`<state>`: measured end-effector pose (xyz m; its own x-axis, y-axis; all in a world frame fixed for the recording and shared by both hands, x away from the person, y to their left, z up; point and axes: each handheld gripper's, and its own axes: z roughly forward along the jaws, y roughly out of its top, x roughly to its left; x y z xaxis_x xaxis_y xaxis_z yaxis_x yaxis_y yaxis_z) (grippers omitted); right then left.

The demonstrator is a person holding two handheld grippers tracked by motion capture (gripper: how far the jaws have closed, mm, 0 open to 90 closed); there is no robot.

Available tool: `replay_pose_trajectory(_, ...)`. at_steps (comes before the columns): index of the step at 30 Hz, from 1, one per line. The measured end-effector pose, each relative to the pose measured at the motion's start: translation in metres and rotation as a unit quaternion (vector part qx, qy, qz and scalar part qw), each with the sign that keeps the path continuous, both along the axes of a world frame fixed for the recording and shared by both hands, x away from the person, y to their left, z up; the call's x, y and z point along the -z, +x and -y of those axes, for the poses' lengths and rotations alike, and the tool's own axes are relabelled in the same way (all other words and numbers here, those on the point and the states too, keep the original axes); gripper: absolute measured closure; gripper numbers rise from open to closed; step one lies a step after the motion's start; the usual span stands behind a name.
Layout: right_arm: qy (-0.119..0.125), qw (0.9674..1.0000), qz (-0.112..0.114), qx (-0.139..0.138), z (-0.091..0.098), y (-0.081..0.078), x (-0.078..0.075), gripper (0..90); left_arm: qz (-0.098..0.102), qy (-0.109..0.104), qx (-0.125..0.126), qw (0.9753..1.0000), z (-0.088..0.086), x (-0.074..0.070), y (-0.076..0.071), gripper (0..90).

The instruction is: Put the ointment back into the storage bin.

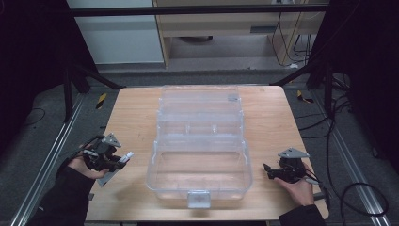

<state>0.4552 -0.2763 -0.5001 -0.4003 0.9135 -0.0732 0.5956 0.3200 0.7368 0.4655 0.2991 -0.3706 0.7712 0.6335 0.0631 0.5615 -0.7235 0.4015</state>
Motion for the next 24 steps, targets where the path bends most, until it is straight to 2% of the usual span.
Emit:
replay_pose_trajectory(5, 0.000, 1.0000, 0.000, 0.000, 0.000, 0.000, 0.000, 17.7, 0.009, -0.004, 0.032, 0.9994, 0.013, -0.019, 0.000, 70.2)
replay_pose_trajectory(9, -0.002, 1.0000, 0.002, -0.002, 0.000, 0.000, 0.000, 17.6, 0.025, -0.013, 0.051, 0.9983, 0.022, -0.037, 0.001, 70.3)
replay_pose_trajectory(13, -0.003, 1.0000, 0.001, -0.002, 0.000, 0.000, 0.000, 17.3, 0.032, -0.009, 0.072, 0.9969, 0.034, -0.052, 0.003, 70.3)
replay_pose_trajectory(18, -0.005, 1.0000, 0.003, -0.001, 0.001, 0.000, 0.000, 16.9, 0.032, 0.001, 0.114, 0.9929, 0.052, -0.067, 0.004, 70.3)
replay_pose_trajectory(24, -0.008, 1.0000, 0.004, -0.003, 0.000, -0.001, 0.001, 16.3, 0.032, 0.013, 0.153, 0.9877, 0.074, -0.074, 0.006, 70.3)
